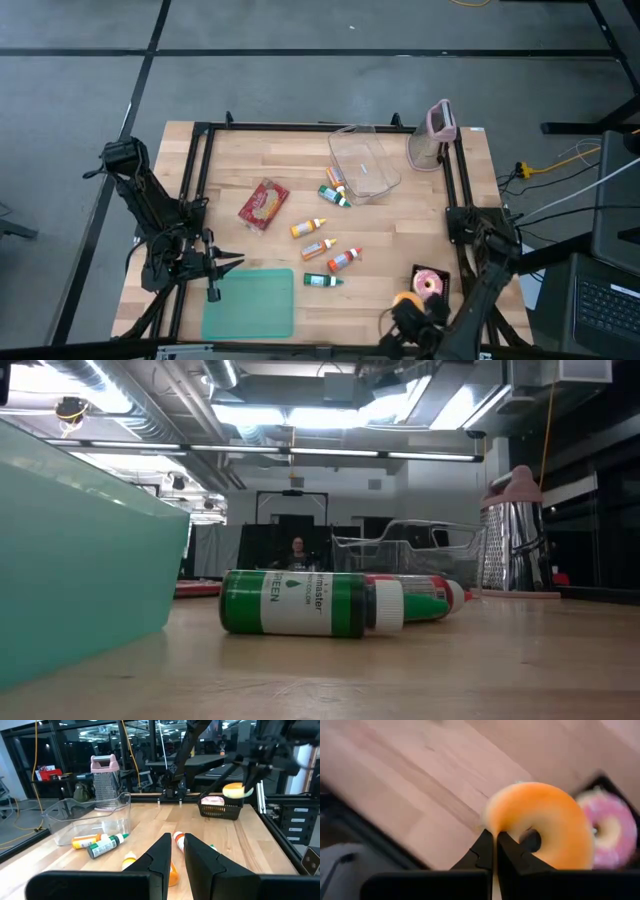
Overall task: Pick & Place Food Item
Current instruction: Stack the yellow donut on top of the pink donut in the black basket
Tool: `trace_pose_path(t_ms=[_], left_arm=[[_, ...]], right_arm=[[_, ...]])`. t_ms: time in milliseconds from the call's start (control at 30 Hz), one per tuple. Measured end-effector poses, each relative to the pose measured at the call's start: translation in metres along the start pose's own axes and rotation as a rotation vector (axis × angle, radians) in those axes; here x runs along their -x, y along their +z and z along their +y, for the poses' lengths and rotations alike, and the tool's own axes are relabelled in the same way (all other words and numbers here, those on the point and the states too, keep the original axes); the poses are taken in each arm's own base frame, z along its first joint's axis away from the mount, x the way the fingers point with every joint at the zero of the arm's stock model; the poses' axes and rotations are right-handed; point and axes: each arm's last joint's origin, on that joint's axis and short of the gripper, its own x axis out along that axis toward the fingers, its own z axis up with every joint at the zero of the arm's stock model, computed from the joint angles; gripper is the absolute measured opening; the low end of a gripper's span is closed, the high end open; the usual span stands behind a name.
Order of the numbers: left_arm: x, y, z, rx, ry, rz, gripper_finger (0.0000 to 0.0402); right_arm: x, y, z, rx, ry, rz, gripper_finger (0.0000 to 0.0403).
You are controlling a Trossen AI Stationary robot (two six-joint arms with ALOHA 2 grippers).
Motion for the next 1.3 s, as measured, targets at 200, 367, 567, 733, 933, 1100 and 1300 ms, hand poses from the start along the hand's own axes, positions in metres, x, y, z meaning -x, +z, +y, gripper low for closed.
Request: trace_pose_path(t_ms=[200,367,567,733,933,1100,1300], left_arm=[[0.000,0.000,0.000,-0.003,0.003,0.000,0.0049],[0.000,0.000,0.000,-0.006,0.011,-0.001,0.0049],[0.000,0.000,0.000,-0.008,0.012,-0.001,0.0049],[0.000,0.000,0.000,-0.008,0.011,-0.001,0.0049],[0.000,0.000,0.000,-0.007,0.010,-0.001,0.0049],[0.000,0.000,0.000,-0.004,0.009,-0.001,0.0049],[0.000,0.000,0.000,-0.003,0.009,-0.001,0.0049]], right_arm=[[-0.008,-0.014,-0.025,-0.096,-0.068,-0.002,0.0004],[-0.010,-0.002,-0.050,-0.084,-0.093,-0.038,0.0004],[-0.013,0.012,-0.082,-0.073,-0.117,-0.059,0.0004],[-0.018,0.013,-0.086,-0.074,-0.101,-0.077,0.0004],[-0.033,0.000,-0.083,-0.092,-0.024,-0.041,0.0004],[-0.036,-0.002,-0.086,-0.079,-0.053,-0.033,0.0004],[-0.038,-0.005,-0.086,-0.079,-0.042,-0.025,0.0004]])
